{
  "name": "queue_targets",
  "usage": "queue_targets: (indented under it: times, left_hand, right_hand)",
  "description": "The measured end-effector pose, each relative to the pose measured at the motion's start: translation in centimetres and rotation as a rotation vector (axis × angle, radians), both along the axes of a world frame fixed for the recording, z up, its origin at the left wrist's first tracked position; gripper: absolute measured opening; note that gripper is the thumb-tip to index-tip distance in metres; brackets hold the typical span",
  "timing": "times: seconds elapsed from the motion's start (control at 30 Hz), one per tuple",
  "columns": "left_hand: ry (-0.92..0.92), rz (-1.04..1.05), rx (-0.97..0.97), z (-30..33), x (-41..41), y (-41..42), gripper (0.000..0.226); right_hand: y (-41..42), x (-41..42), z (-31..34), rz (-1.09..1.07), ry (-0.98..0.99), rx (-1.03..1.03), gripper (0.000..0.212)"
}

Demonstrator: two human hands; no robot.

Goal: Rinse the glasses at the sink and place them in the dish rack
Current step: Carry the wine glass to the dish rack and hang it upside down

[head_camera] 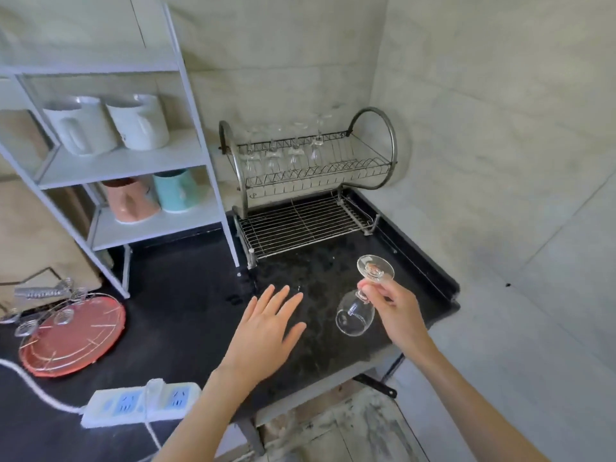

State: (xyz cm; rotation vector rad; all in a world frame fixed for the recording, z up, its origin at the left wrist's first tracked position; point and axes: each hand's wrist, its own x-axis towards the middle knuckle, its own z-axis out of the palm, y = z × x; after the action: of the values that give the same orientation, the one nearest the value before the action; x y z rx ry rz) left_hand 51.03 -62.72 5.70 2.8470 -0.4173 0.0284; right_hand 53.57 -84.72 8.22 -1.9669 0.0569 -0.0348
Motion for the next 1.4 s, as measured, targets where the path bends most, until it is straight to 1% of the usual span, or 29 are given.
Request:
queue_targets:
  times: [0.13, 0.23, 0.37, 0.43, 0.5, 0.6, 0.73, 0.8, 0.93, 1.0, 1.17, 1.4]
  left_hand:
    - [-0.102, 0.006, 0.059, 1.9, 8.5, 0.5, 0.059]
    - [-0.108, -0.02, 0.059, 3.4, 13.9, 0.5, 0.057]
    - [-0.2, -0.029, 0.059, 4.7, 20.0, 0.4, 0.048]
    - [-0.212, 0.0, 0.067, 4.9, 22.6, 0.3, 0.051]
    - [-0.211, 0.044, 0.099, 5.0, 24.7, 0.2, 0.054]
    - [-0.157, 0.13, 0.159, 4.5, 26.8, -0.5, 0.057]
    - [-0.096, 0.21, 0.24, 3.6, 27.8, -1.9, 0.054]
    - [-0.1, 0.247, 0.257, 3.1, 28.0, -2.0, 0.056]
    - [-0.123, 0.281, 0.25, 3.0, 28.3, -2.3, 0.055]
    - [-0.114, 0.295, 0.24, 3.0, 28.4, -2.5, 0.054]
    - [-0.108, 0.318, 0.238, 2.8, 28.4, -2.5, 0.054]
    - [-0.151, 0.313, 0.238, 2.9, 28.5, -2.6, 0.054]
  right_hand:
    - [0.1, 7.7, 2.2, -0.016, -0.057, -0.022, 0.019]
    - [0.3, 13.1, 4.0, -0.028, -0.101, -0.031, 0.02]
    - [0.5, 20.5, 7.0, -0.024, -0.203, -0.065, 0.023]
    - [0.6, 24.3, 8.5, -0.021, -0.258, -0.078, 0.024]
    - [0.7, 28.2, 9.7, -0.045, -0.304, -0.084, 0.022]
    - [0.8, 33.8, 10.3, -0.083, -0.338, -0.118, 0.022]
    - [0.7, 39.9, 9.1, -0.085, -0.295, -0.159, 0.024]
    - [0.8, 42.6, 8.2, -0.068, -0.273, -0.168, 0.022]
    - [0.9, 45.9, 6.0, 0.014, -0.231, -0.218, 0.023]
    - [1.1, 46.8, 5.0, 0.047, -0.217, -0.211, 0.022]
    - [1.4, 47.5, 3.9, 0.081, -0.196, -0.222, 0.021]
    - [1.2, 47.2, 3.9, 0.113, -0.186, -0.232, 0.023]
